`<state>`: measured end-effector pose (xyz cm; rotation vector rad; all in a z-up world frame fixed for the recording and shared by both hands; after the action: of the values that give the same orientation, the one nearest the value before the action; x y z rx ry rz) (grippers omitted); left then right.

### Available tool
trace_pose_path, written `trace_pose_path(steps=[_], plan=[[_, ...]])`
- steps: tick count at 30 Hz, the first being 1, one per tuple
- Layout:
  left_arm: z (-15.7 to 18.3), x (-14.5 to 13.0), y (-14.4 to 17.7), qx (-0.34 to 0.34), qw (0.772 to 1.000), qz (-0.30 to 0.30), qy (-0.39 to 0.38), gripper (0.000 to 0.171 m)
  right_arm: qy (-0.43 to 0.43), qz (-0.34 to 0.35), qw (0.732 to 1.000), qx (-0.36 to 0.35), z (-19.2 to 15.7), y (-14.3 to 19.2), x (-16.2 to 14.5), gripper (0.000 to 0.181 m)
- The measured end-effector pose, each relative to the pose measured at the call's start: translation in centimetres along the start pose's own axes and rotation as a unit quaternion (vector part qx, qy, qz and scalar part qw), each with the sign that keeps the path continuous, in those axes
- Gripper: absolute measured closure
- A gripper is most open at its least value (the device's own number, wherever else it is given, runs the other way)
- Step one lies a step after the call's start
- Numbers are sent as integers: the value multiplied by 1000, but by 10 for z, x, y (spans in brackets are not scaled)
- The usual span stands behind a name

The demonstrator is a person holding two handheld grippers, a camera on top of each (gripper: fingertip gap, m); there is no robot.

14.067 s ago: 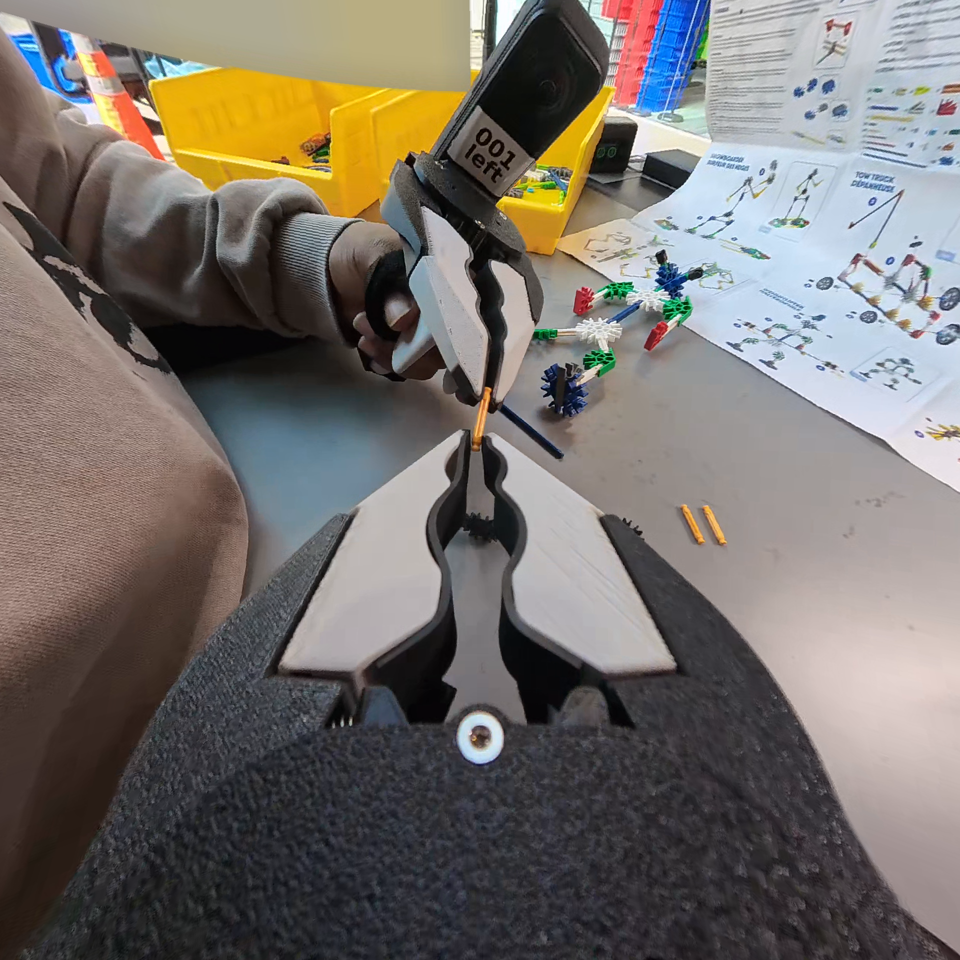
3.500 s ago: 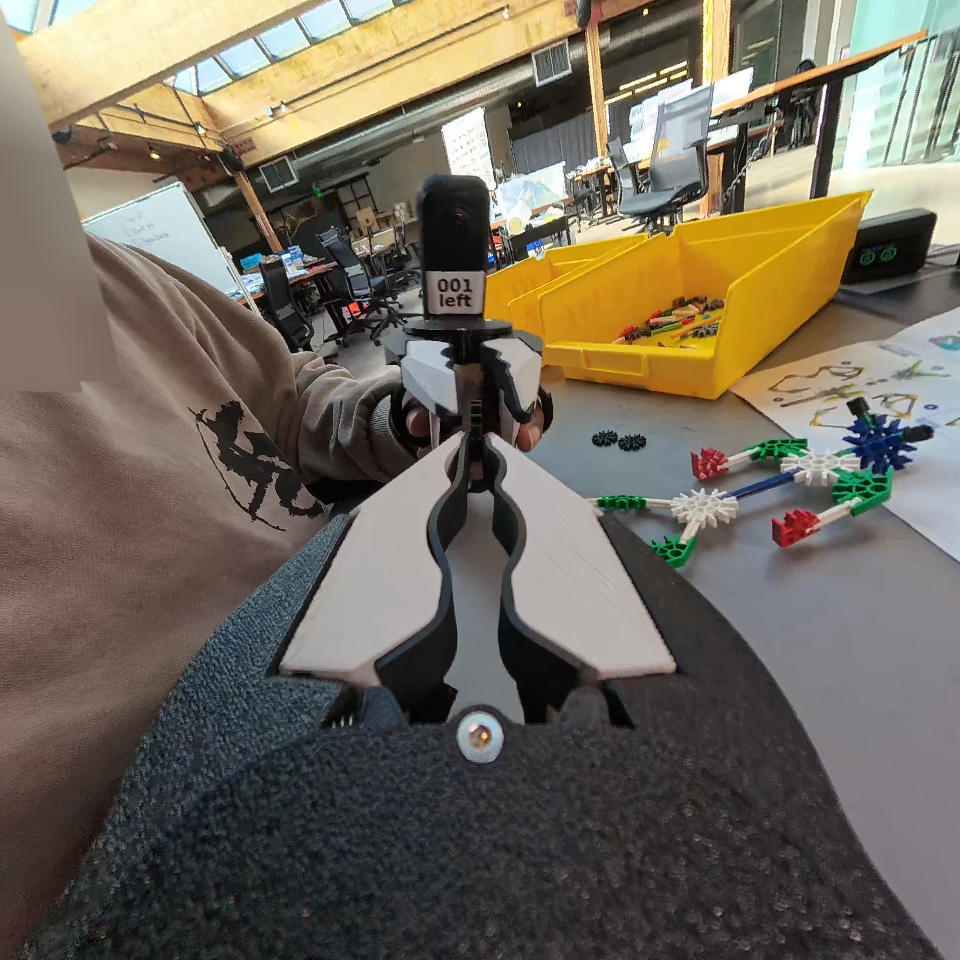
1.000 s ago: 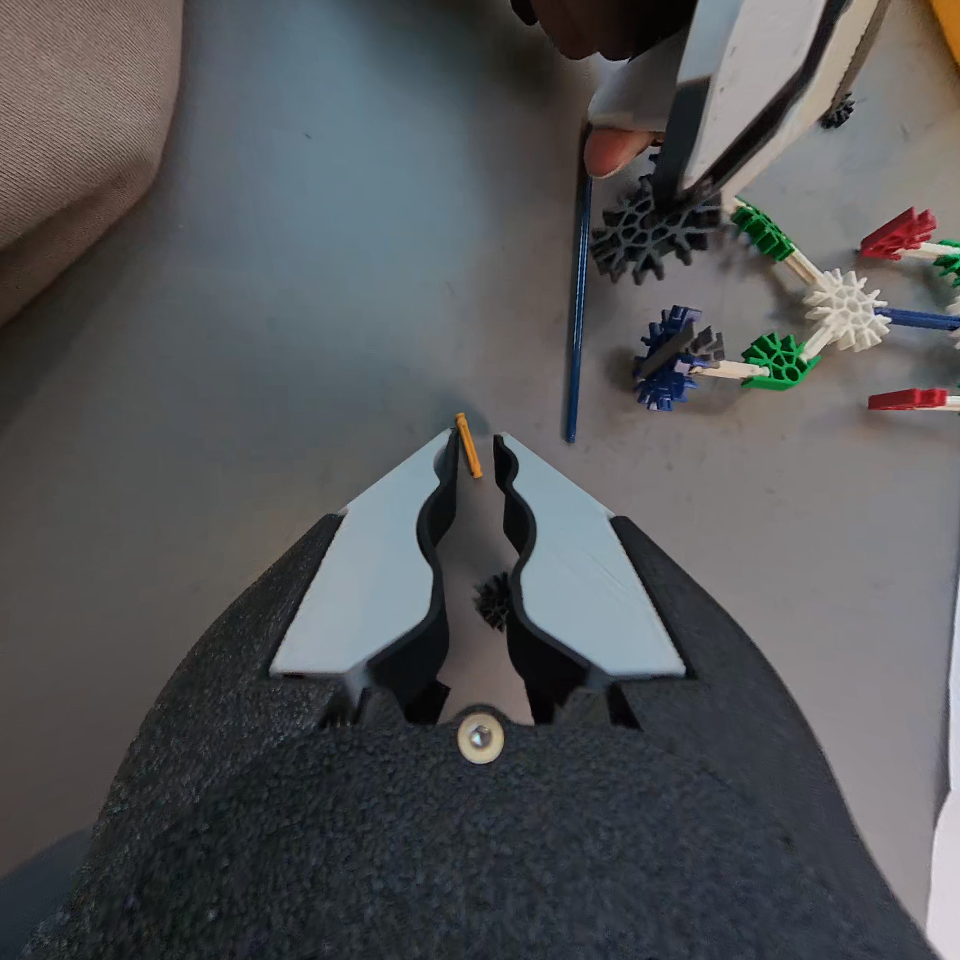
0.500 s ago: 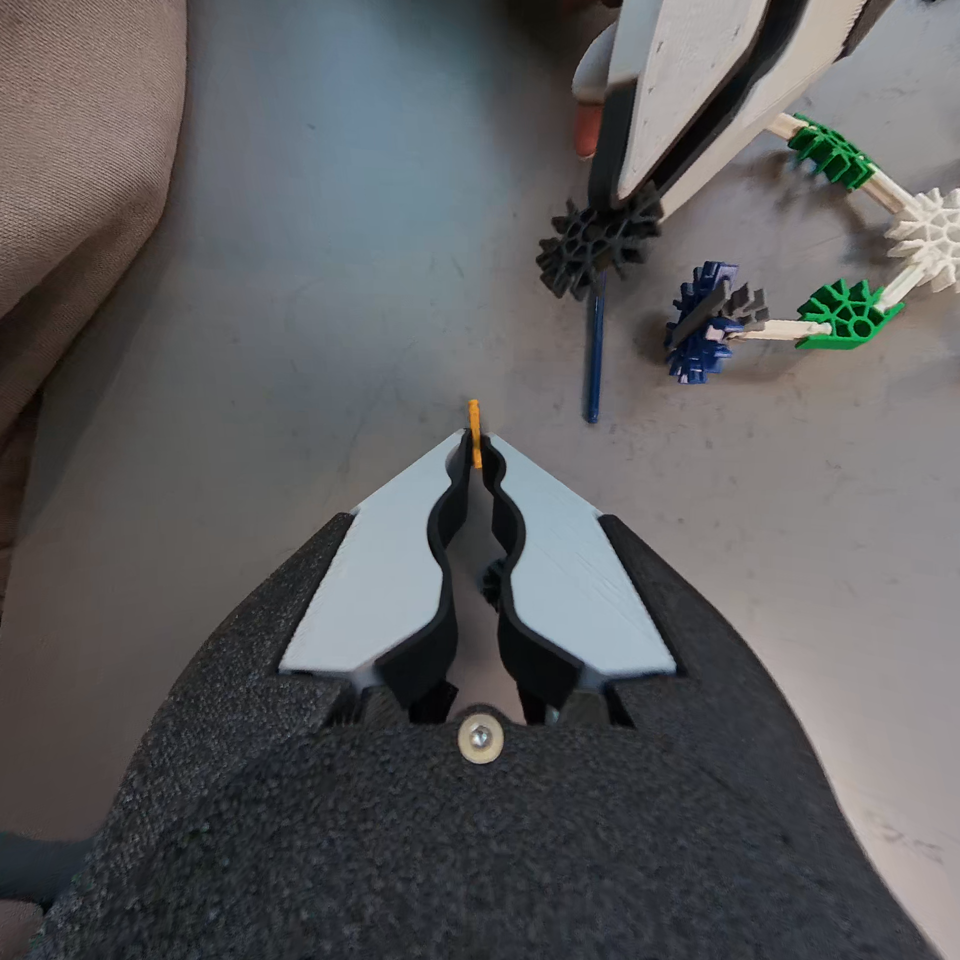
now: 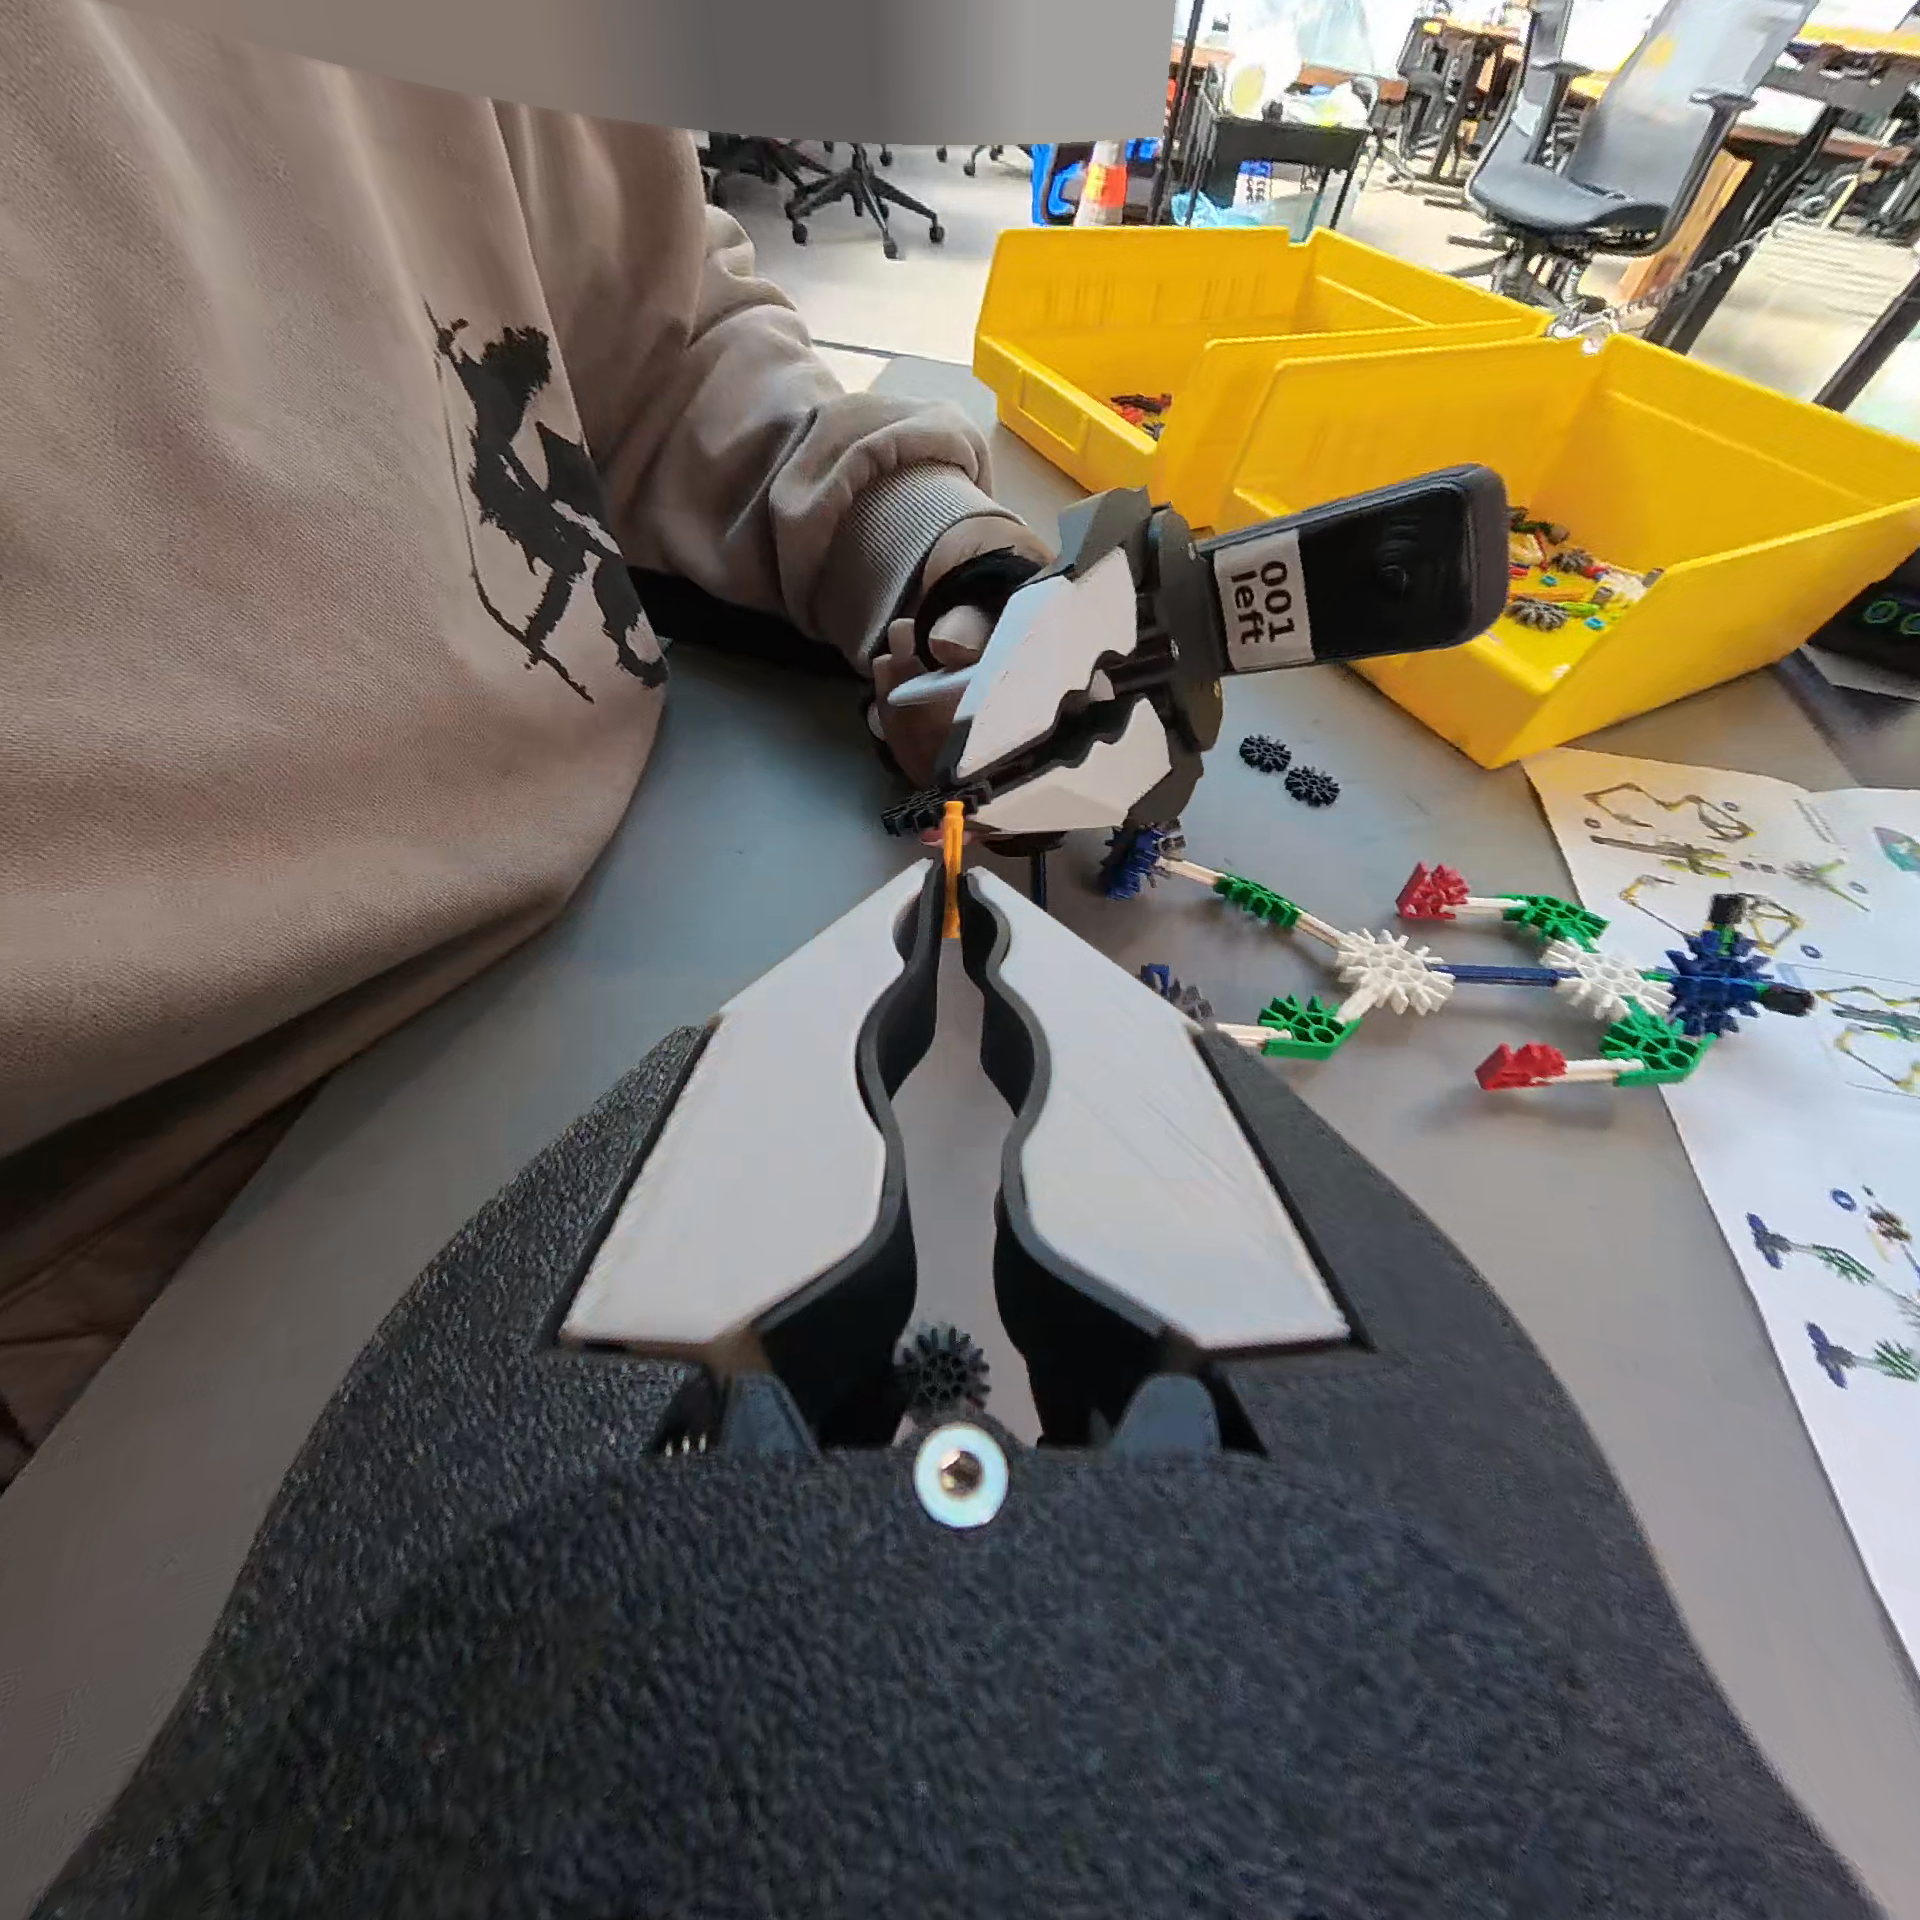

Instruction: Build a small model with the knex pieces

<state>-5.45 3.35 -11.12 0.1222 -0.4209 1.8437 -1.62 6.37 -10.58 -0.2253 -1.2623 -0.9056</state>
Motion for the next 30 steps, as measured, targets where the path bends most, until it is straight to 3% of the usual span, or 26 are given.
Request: trace_pose_path(steps=[5,12,24,30], plan=[[2,-2,0,-10,1000,-3,8,171,-3,12,1000,7,-2,-5,2,180],[-13,-3,-1,23,999,1,42,170,47,-61,997,1,-9,-14,-12,181],[-40,5,13,182,983,27,-6,170,158,-212,963,-46,-3,-24,-46,181],[-48,12,14,296,948,42,-104,171,203,-293,932,-70,3,-27,-60,181]])
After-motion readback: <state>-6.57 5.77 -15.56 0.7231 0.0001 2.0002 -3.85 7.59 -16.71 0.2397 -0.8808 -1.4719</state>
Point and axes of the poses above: each gripper's, where its closed fingertips meet, y back along the fingers, x out of its top, z = x × y across the jaws, the point moved 2 cm from there along y, back along the fingers, and after that the axes turned 15 degrees about y, right-handed, at the moved point
